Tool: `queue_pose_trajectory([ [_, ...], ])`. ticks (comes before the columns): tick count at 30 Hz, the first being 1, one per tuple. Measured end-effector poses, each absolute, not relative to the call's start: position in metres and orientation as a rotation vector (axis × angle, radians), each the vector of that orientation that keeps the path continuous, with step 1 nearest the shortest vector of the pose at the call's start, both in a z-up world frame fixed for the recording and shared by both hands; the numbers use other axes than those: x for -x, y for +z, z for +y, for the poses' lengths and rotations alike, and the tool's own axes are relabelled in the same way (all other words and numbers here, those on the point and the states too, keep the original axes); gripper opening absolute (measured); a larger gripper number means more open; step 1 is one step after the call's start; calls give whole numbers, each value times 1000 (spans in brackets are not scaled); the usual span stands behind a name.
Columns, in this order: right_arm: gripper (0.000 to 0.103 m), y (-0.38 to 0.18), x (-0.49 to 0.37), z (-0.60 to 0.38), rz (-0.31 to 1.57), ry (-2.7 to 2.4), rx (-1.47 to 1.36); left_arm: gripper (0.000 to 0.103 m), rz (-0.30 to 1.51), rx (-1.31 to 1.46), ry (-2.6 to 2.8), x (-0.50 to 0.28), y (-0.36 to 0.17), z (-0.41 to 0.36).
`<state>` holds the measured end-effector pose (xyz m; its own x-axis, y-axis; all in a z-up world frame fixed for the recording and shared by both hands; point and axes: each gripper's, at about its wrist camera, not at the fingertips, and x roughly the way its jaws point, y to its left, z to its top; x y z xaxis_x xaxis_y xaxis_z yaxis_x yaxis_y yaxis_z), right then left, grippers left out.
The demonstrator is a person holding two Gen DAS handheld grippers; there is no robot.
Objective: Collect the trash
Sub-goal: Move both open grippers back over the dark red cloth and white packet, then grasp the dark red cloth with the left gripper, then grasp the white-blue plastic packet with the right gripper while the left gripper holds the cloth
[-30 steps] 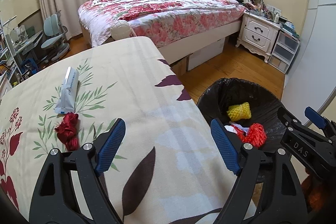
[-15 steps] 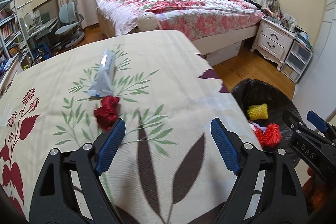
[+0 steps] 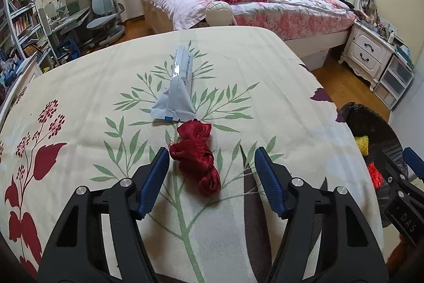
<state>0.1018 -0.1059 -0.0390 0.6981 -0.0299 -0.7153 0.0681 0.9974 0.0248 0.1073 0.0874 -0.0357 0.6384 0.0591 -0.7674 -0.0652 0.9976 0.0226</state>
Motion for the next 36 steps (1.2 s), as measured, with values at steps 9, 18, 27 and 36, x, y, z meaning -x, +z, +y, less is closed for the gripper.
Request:
queue_pose_trajectory([
  [9, 77, -38, -104, -84, 803, -11, -24, 30, 898, 1, 40, -110, -42, 97],
  [18, 77, -37, -108, -55, 810, 48, 2, 29, 863, 14, 53, -93, -31, 117],
  [27, 77, -34, -121, -8, 814, 144, 24, 29, 835, 25, 178, -84, -21, 180],
  [36, 77, -29, -142, 47, 819, 233, 46, 30, 826, 52, 309, -76, -19, 248],
])
